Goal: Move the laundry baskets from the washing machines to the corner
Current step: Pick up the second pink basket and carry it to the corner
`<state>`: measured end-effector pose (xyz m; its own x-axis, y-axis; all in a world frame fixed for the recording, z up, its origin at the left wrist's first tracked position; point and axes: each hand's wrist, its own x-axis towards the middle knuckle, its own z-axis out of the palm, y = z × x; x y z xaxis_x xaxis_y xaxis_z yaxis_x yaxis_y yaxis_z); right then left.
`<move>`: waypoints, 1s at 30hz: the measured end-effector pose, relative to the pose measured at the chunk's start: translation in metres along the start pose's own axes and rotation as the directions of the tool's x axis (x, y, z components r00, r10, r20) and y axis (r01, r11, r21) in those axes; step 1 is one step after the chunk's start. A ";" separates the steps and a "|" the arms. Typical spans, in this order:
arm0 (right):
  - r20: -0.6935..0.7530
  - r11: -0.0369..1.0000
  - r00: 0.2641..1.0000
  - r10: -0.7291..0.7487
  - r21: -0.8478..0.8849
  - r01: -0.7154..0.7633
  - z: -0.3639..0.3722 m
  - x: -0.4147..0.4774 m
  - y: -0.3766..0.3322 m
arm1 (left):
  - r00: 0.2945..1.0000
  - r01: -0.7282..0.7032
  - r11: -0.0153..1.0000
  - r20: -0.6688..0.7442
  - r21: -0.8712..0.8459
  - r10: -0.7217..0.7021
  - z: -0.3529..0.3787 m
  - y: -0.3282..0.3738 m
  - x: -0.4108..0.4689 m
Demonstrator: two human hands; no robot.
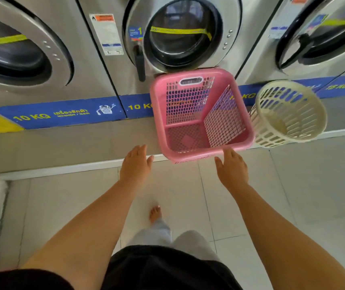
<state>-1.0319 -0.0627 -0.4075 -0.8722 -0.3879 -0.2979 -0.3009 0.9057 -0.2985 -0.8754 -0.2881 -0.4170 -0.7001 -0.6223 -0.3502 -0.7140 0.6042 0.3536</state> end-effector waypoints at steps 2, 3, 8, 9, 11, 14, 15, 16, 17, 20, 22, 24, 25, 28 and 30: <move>-0.027 0.999 0.999 0.028 0.020 -0.028 -0.008 0.020 0.005 | 1.000 0.003 1.000 0.013 -0.011 -0.003 -0.001 0.014 0.022; -0.033 0.999 0.999 0.041 0.022 -0.040 -0.011 0.029 0.009 | 1.000 0.009 1.000 0.022 -0.015 -0.009 -0.002 0.021 0.031; -0.034 0.991 0.996 0.086 0.103 -0.082 -0.023 0.092 0.020 | 0.999 0.038 0.999 0.010 -0.030 -0.037 0.002 0.052 0.075; -0.034 0.991 0.995 0.089 0.103 -0.085 -0.025 0.103 0.022 | 0.999 0.048 0.998 0.004 -0.031 -0.048 0.003 0.056 0.082; -0.008 0.997 0.999 0.050 0.067 -0.050 -0.029 0.133 0.029 | 0.994 0.109 0.993 0.000 -0.046 -0.110 0.007 0.068 0.099; 0.041 1.000 0.999 0.012 0.020 -0.013 -0.037 0.183 0.042 | 0.982 0.186 0.978 -0.014 -0.093 -0.188 0.014 0.085 0.125; 0.051 1.000 0.999 0.018 0.011 -0.018 -0.039 0.200 0.046 | 0.975 0.218 0.969 -0.010 -0.119 -0.220 0.018 0.090 0.135; 0.058 1.000 0.998 0.020 0.003 -0.020 -0.041 0.215 0.050 | 0.968 0.246 0.959 -0.008 -0.142 -0.250 0.022 0.094 0.144; 0.061 1.000 0.998 0.017 0.000 -0.017 -0.041 0.228 0.054 | 0.963 0.265 0.951 -0.009 -0.159 -0.270 0.026 0.098 0.153; 0.074 1.000 0.997 -0.019 -0.008 0.019 -0.039 0.265 0.064 | 0.942 0.329 0.926 -0.009 -0.185 -0.336 0.036 0.106 0.177; 0.092 0.998 0.995 -0.047 -0.031 0.050 -0.034 0.285 0.071 | 0.922 0.382 0.906 0.003 -0.180 -0.388 0.043 0.110 0.191; 0.107 0.997 0.992 -0.060 -0.048 0.066 -0.028 0.302 0.078 | 0.908 0.413 0.891 0.007 -0.187 -0.419 0.050 0.110 0.204; 0.110 0.997 0.992 -0.060 -0.045 0.065 -0.026 0.309 0.080 | 0.902 0.424 0.883 0.005 -0.201 -0.431 0.053 0.110 0.209; 0.106 0.998 0.992 -0.064 0.001 0.064 -0.016 0.329 0.084 | 0.877 0.469 0.853 0.003 -0.230 -0.481 0.061 0.104 0.226; 0.105 0.995 0.989 -0.102 0.033 0.099 -0.009 0.339 0.089 | 0.863 0.490 0.840 -0.002 -0.232 -0.505 0.065 0.097 0.235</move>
<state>-1.3580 -0.1118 -0.5267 -0.7915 -0.4941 -0.3596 -0.3731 0.8567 -0.3561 -1.1101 -0.3430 -0.5213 -0.2439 -0.8434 -0.4787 -0.9412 0.0868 0.3266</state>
